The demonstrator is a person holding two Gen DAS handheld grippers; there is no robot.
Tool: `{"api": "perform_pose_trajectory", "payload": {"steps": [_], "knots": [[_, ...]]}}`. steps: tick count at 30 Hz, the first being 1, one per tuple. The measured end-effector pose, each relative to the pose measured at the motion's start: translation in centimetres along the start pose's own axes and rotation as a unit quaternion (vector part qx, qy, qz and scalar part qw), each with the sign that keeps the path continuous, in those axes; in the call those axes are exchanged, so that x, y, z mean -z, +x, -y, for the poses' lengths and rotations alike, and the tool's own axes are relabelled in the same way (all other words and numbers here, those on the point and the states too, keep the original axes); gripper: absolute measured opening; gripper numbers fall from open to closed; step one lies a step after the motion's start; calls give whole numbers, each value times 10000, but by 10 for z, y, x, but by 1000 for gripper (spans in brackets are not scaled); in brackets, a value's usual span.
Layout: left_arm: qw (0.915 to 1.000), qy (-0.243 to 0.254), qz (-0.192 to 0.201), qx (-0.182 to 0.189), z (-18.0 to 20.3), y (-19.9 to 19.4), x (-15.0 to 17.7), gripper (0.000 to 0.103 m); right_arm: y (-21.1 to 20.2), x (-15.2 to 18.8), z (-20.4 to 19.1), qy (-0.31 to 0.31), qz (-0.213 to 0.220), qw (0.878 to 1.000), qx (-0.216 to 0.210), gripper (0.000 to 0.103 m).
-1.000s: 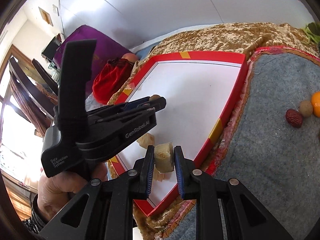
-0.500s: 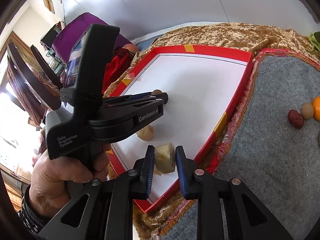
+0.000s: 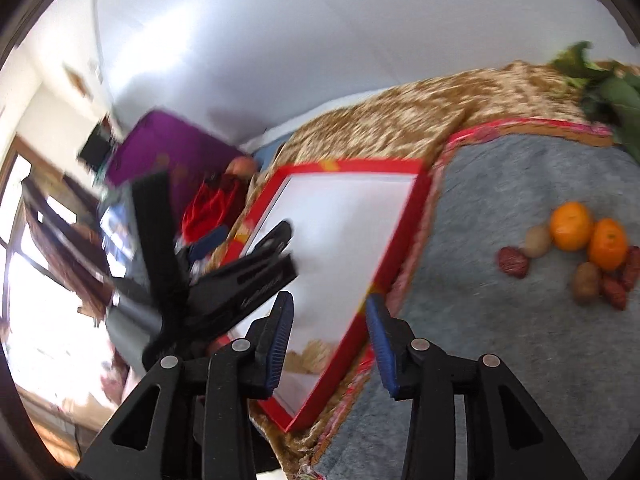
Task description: Organize fruits
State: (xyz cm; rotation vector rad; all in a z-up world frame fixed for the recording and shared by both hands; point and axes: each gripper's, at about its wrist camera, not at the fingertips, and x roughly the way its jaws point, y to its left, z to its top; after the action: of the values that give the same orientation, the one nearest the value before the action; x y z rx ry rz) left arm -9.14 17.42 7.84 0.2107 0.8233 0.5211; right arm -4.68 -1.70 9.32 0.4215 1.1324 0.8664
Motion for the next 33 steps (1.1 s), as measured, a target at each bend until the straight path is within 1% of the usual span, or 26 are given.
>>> {"api": "perform_pose_trajectory", "payload": {"steps": [2, 4, 5, 8, 10, 12, 15, 18, 19, 23, 26, 28, 31, 33], "knots": [[9987, 223, 287, -356, 13, -11, -4, 85, -12, -8, 17, 348, 197, 9992, 66, 41], [9952, 359, 592, -694, 23, -21, -8, 86, -22, -13, 32, 645, 345, 9972, 152, 42], [9941, 360, 716, -724, 26, -26, -11, 86, -27, -15, 40, 780, 420, 9957, 260, 42], [9946, 183, 932, -411, 30, -42, -15, 87, -39, -20, 56, 1032, 628, 9914, 502, 42], [9945, 119, 1010, -240, 36, -49, -18, 87, -47, -23, 64, 1118, 716, 9897, 544, 42], [9947, 65, 1017, -106, 43, -53, -20, 87, -53, -24, 71, 1188, 770, 9884, 559, 42], [9947, -77, 983, 279, 54, -59, -25, 87, -60, -24, 76, 1224, 832, 9866, 686, 42], [9937, -93, 1012, 475, 69, -67, -28, 87, -67, -26, 82, 1295, 898, 9849, 721, 42], [9931, -62, 1008, 596, 75, -68, -29, 87, -71, -25, 84, 1323, 910, 9844, 718, 42], [9919, 167, 940, 838, 106, -75, -28, 87, -80, -26, 94, 1425, 961, 9820, 783, 42], [9896, 382, 915, 1039, 123, -76, -26, 87, -85, -26, 104, 1595, 926, 9802, 727, 42], [9877, 518, 932, 1147, 131, -79, -24, 87, -88, -25, 111, 1709, 915, 9786, 694, 42], [9846, 652, 983, 1291, 138, -83, -21, 87, -93, -24, 116, 1805, 967, 9758, 771, 42], [9835, 717, 1032, 1304, 141, -86, -20, 87, -98, -24, 119, 1878, 1027, 9740, 736, 42]]}}
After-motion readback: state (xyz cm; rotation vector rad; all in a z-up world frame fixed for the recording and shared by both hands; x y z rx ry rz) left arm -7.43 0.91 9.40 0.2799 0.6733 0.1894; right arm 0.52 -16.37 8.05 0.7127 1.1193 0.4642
